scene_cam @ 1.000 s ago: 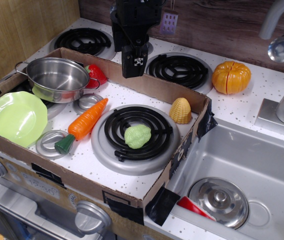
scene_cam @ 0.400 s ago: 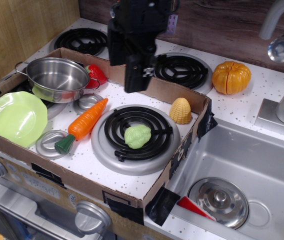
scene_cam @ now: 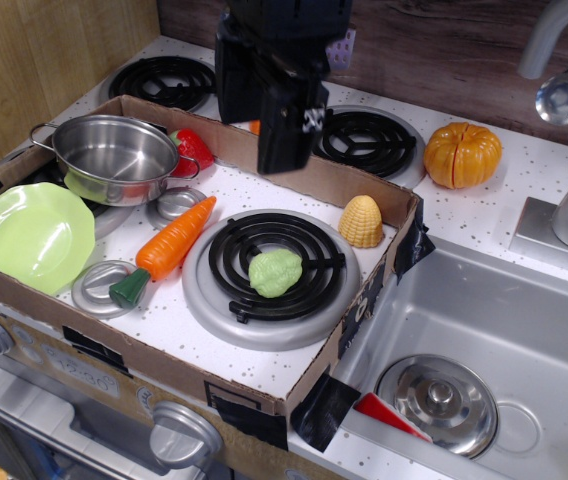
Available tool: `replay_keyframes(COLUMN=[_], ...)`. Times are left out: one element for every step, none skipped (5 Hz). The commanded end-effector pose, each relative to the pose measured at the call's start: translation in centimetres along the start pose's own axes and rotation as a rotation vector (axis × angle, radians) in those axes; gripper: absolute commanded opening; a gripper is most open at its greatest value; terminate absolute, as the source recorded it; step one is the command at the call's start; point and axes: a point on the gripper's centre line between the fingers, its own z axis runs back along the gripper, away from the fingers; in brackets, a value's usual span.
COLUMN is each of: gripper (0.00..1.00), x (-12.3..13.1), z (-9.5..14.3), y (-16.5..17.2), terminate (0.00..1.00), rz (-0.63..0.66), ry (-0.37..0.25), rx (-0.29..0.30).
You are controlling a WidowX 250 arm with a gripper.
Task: Put broccoli in pot
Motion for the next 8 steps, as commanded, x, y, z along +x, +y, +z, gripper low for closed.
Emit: replay_keyframes(gripper=[1.00,1.00,1.00,1.00,1.00,1.00,1.00,1.00], x=[0.0,0.3,0.8,1.6,2.1,2.4,2.7,2.3], z=[-2.5,-3.7,-4.9,-6.0,-7.4,-8.0,-8.8,-9.4], y=[0.4,0.8,1.3,1.4,1.5,1.6,1.5,1.9], terminate=[0.00,0.00,0.00,0.00,0.00,0.00,0.00,0.00], rz=[0.000,-0.020,-0.030,-0.034,-0.039,-0.043,-0.041,-0.023], ry=[-0.100,-0.117,-0.147,-0.202,-0.236,-0.241,-0.237,-0.211], rx=[0.037,0.029,0.031,0.029,0.018,0.018,0.005,0.010])
